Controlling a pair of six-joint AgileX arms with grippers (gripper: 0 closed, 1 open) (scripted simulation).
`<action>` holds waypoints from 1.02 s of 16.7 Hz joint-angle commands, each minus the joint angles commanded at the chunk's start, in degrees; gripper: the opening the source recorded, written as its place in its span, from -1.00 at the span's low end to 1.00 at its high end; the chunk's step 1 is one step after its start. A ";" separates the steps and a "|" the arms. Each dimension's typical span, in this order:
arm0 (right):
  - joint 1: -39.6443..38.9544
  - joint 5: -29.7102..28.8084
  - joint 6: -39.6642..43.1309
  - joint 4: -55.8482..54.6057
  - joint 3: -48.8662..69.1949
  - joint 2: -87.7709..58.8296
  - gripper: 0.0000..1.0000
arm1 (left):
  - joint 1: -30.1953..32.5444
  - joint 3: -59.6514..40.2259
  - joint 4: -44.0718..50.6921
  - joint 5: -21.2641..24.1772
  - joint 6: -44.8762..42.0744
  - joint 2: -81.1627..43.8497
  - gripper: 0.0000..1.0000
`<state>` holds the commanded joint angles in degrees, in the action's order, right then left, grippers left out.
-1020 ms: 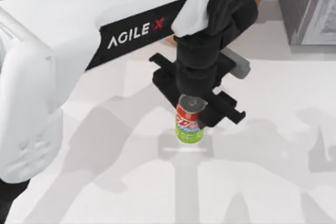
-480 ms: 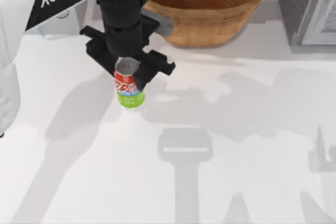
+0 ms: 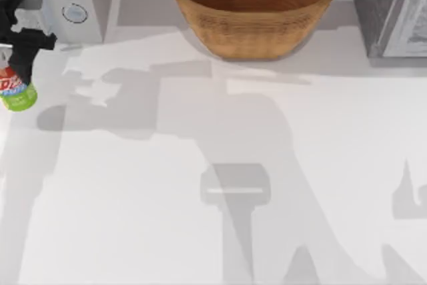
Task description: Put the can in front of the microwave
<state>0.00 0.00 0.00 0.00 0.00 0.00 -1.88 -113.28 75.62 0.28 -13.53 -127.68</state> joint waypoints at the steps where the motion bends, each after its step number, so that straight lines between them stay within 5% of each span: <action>1: 0.00 0.00 0.00 0.00 0.00 0.00 1.00 | -3.20 -0.02 0.07 0.00 -0.82 0.08 -1.00; 6: 0.00 0.00 0.00 0.00 0.00 0.00 1.00 | -13.01 -0.04 0.27 0.00 -3.30 0.35 -1.00; 17: 0.00 0.00 0.00 0.00 0.00 0.00 1.00 | -13.36 1.68 -1.50 0.00 -3.41 0.31 -1.00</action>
<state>0.00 0.00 0.00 0.00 0.00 0.00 -15.24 -111.59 74.13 0.28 -16.94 -127.37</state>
